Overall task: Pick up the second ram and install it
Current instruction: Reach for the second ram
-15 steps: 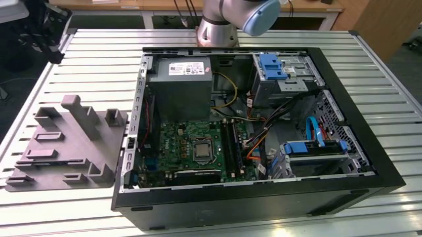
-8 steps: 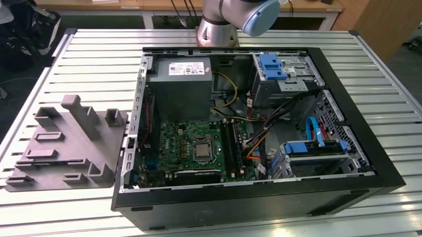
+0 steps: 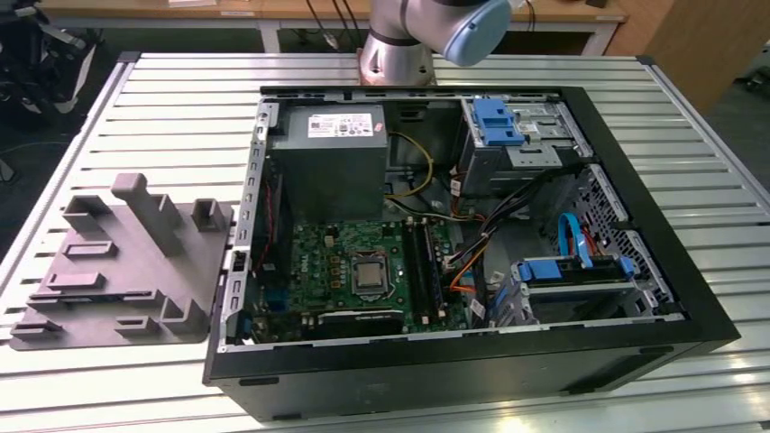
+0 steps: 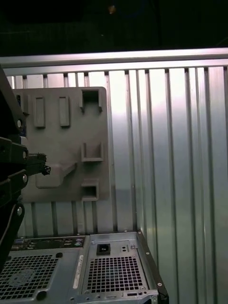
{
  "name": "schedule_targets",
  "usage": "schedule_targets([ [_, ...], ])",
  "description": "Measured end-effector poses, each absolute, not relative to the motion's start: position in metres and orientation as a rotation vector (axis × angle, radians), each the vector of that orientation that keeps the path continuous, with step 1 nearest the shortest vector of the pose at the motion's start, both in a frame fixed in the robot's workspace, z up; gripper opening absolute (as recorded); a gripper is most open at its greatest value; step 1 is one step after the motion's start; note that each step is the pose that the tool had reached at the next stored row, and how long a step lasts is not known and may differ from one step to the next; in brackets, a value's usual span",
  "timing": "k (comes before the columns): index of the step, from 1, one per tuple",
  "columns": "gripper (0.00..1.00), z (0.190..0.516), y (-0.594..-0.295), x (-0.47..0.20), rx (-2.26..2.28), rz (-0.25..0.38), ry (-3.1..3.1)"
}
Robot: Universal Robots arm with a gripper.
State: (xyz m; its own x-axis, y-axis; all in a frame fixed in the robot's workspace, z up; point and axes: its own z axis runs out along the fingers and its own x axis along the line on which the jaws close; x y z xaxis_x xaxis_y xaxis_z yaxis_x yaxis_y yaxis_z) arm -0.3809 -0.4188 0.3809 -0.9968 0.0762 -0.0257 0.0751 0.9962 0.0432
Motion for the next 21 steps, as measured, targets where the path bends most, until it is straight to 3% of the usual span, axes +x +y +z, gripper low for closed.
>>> schedule_targets([
  [21, 0.1, 0.373, -0.48, -0.392, 0.118, 0.062, 3.111],
])
